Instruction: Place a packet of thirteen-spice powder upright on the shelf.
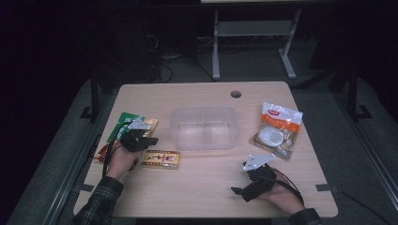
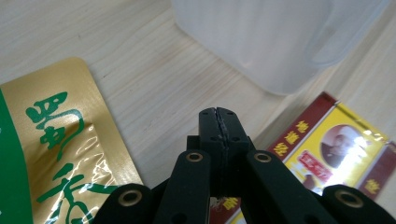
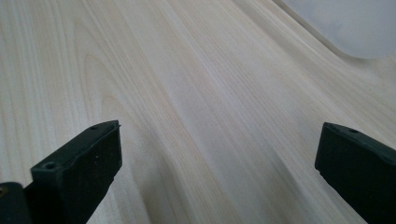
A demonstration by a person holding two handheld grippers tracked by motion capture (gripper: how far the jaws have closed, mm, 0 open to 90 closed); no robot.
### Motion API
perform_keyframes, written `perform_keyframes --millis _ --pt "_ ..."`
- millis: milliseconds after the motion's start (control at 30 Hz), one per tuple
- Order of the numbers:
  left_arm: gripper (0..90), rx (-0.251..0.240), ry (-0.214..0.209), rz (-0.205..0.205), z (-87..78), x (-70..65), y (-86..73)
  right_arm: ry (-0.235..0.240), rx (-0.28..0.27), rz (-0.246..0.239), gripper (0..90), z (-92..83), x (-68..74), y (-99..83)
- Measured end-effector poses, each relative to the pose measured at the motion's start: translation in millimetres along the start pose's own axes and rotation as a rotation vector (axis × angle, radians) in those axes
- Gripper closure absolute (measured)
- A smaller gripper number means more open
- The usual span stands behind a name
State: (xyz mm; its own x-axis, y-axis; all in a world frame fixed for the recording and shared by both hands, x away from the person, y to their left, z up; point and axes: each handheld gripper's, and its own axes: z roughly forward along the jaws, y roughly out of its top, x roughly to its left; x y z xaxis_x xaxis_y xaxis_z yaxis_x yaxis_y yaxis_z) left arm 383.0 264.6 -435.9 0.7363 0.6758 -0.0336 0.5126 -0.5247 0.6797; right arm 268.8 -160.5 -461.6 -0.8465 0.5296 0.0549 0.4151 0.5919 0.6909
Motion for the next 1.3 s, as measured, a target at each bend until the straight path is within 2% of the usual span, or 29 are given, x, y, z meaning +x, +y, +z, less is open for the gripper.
perform_keyframes --millis 67,167,367,400,533,567,667,800,833,1033,1100,1133,1233,1267,1300 --pt "89.6 0.019 -0.001 -0.004 2.4 1.6 -1.6 -0.005 0.003 -0.003 0.2 0.0 -0.2 -0.3" --pt "89.6 0.063 -0.007 0.012 6.7 4.7 -5.4 -0.009 0.004 -0.005 0.2 -0.3 -0.7 -0.6" --pt "89.7 0.096 -0.036 -0.001 10.2 3.7 -8.9 -0.014 0.005 -0.005 0.2 -0.3 -0.2 -0.3" --pt "89.7 0.09 -0.04 -0.013 10.6 3.0 -9.6 -0.015 0.006 -0.005 0.2 -0.6 -0.3 -0.3" --pt "89.7 0.114 -0.06 -0.01 10.5 2.1 -12.8 -0.017 0.009 -0.001 0.2 -1.4 -1.1 -0.5" --pt "89.8 0.104 -0.062 -0.024 11.4 0.4 -13.7 -0.017 0.009 0.0 0.2 -1.5 -1.1 -0.6" --pt "89.8 0.122 -0.075 -0.01 10.3 -2.3 -15.6 -0.02 0.011 -0.002 0.2 -1.7 -1.0 -0.6" --pt "89.8 0.128 -0.097 0.001 8.8 -10.1 -17.7 -0.024 0.011 -0.004 0.2 -2.4 -1.1 -0.6" --pt "89.8 0.141 -0.097 0.021 7.0 -12.3 -18.6 -0.025 0.009 -0.004 0.2 -2.6 -1.2 -0.8" --pt "89.8 0.137 -0.125 0.019 3.0 -20.0 -23.7 -0.028 0.009 -0.007 0.2 -2.8 -1.4 -1.0" --pt "89.8 0.157 -0.134 0.044 0.0 -25.2 -25.0 -0.031 0.007 -0.007 0.2 -3.0 -1.6 -1.0" --pt "89.8 0.157 -0.134 0.044 0.0 -25.2 -25.0 -0.03 0.007 -0.008 0.2 -3.1 -1.7 -1.0" --pt "89.8 0.147 -0.16 0.044 -3.4 -37.6 -26.3 -0.029 0.005 -0.005 0.2 -3.2 -1.8 -1.1" --pt "89.8 0.147 -0.16 0.044 -3.4 -37.6 -26.3 -0.029 0.005 -0.005 0.2 -3.2 -1.8 -1.2" --pt "89.8 0.155 -0.164 0.065 -5.3 -44.3 -27.0 -0.029 0.006 -0.004 0.2 -3.2 -1.8 -1.3"
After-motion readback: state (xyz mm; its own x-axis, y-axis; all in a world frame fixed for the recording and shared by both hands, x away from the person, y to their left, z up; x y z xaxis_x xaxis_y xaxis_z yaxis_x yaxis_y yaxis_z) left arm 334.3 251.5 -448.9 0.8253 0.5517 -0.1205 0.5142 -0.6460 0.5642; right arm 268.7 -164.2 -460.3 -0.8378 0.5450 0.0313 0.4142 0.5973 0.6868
